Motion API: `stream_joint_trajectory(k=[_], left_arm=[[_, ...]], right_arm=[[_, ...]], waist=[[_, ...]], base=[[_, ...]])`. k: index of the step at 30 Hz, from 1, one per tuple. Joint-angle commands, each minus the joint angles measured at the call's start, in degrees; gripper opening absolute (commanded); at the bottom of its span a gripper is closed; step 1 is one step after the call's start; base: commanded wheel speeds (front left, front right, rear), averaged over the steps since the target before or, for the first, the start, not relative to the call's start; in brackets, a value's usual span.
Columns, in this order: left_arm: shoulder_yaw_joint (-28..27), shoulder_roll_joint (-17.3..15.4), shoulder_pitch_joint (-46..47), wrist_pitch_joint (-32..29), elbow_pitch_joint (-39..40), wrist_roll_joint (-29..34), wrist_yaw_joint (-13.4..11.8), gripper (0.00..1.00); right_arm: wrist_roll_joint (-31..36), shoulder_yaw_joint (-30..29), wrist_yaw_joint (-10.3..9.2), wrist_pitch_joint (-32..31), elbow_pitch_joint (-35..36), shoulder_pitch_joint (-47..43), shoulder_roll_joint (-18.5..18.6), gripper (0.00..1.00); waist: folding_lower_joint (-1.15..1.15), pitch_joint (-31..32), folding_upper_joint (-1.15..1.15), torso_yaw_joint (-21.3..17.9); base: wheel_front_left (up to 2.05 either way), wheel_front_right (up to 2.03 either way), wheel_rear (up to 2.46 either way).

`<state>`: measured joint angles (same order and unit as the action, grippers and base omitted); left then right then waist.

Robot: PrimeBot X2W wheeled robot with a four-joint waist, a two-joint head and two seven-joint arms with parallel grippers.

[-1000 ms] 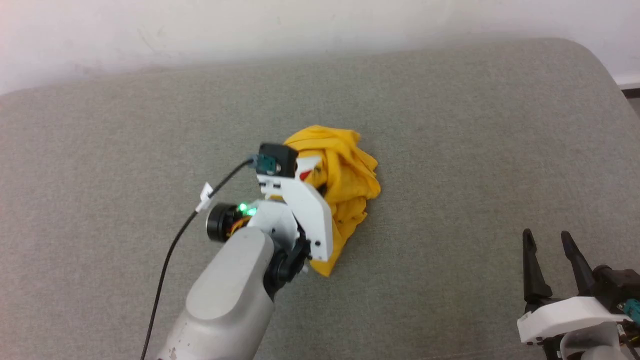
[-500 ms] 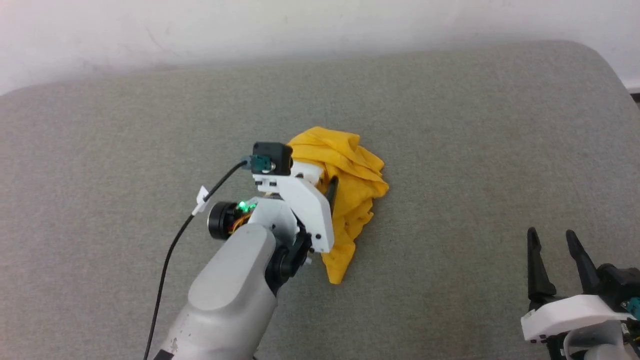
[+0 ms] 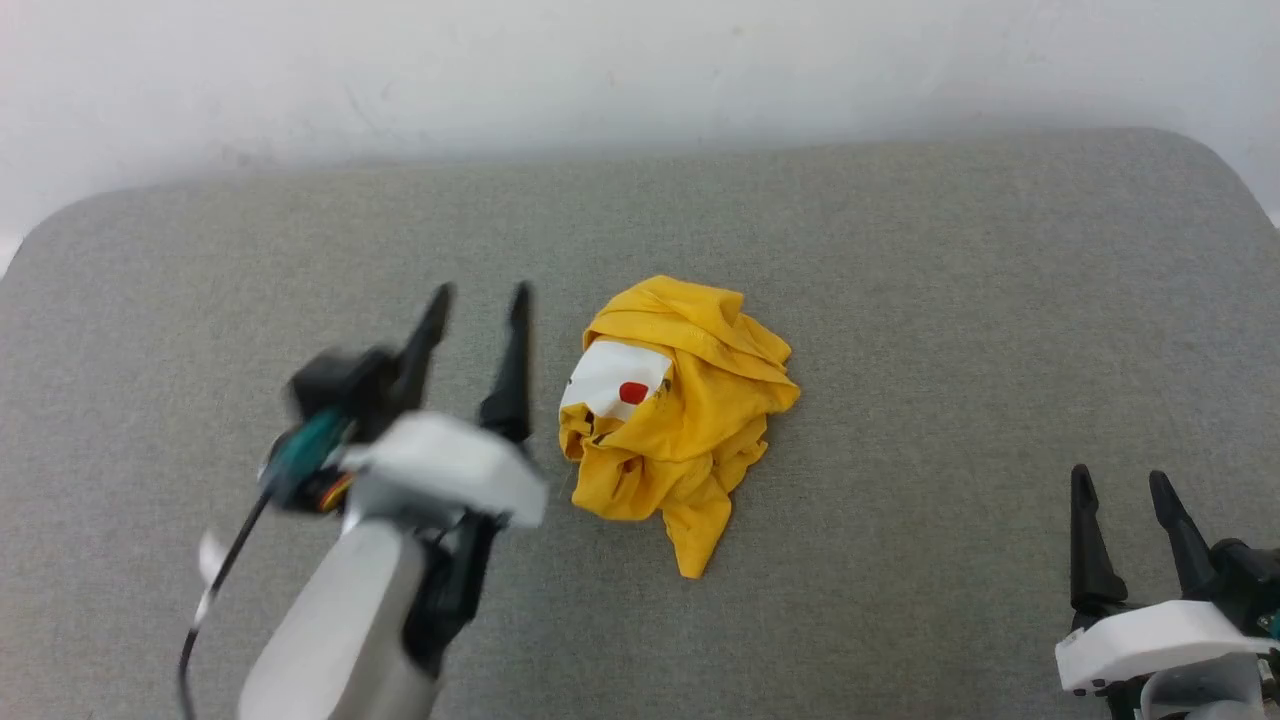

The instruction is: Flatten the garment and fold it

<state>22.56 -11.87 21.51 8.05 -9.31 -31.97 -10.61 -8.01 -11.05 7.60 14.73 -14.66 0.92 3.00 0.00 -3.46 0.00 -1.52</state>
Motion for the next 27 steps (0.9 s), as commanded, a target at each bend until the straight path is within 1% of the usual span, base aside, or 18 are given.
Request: stream_joint_trajectory(k=[1,3,6,8,10,12,14,17,21,27], left_arm=[[-0.7,-0.7,-2.1,1.9,1.0,0.5,0.0,1.0],[-2.1,-2.2,-5.9,5.1,3.4,1.7,-0.2,1.0],[-5.5,-3.4,-12.0,6.7,6.3,4.2,-2.0,1.0],[-8.3,-3.5,-15.7,6.9,9.4,7.1,-2.7,1.0],[-10.8,-2.6,-19.7,6.9,12.6,10.3,-2.5,1.0],[-12.1,-1.7,-23.9,6.9,13.9,13.0,-1.4,1.0],[-12.6,-1.0,-27.3,6.9,13.6,15.4,-0.2,1.0],[-13.8,1.1,-30.3,6.9,12.4,16.6,1.3,1.0],[-15.1,3.6,-31.4,6.9,11.7,18.0,3.4,1.0],[-17.1,5.8,-30.0,6.9,11.6,19.6,6.0,1.0]], right_arm=[[0.0,-0.2,-0.11,0.3,0.4,-0.5,-0.1,1.0],[0.0,-0.3,-0.11,0.3,0.5,-0.7,-0.1,1.0],[0.0,-0.4,-0.11,0.3,0.7,-1.0,-0.1,1.0],[0.0,-0.5,-0.11,0.3,1.0,-1.3,-0.1,1.0],[0.0,-0.5,-0.11,0.3,1.2,-1.7,-0.1,1.0],[0.0,-0.5,-0.11,0.3,1.4,-2.0,-0.1,1.0],[-0.1,-0.4,-0.11,0.3,1.5,-2.3,-0.1,1.0],[-0.3,-0.3,-0.11,0.3,1.4,-2.8,-0.1,1.0],[-0.4,-0.5,-0.11,0.3,1.4,-3.4,-0.1,1.0],[-0.3,0.5,-0.11,0.3,2.5,-2.0,-0.1,1.0]], waist=[[0.0,0.1,0.0,0.1],[0.0,0.2,0.0,0.2],[0.0,0.5,0.0,0.4],[0.0,0.7,0.0,0.6],[0.0,0.8,0.0,0.9],[0.0,0.9,0.0,1.2],[0.0,1.1,0.0,1.5],[0.0,1.4,0.0,2.2],[0.0,1.9,0.0,3.4],[0.0,1.8,0.0,4.9]], base=[[0.0,0.0,0.0],[0.0,0.0,0.0],[0.0,0.0,0.0],[0.0,0.0,0.0],[0.0,0.0,0.0],[0.0,0.0,0.0],[0.0,0.0,0.0],[0.0,0.0,0.0],[0.0,0.0,0.0],[0.0,0.0,0.0]])
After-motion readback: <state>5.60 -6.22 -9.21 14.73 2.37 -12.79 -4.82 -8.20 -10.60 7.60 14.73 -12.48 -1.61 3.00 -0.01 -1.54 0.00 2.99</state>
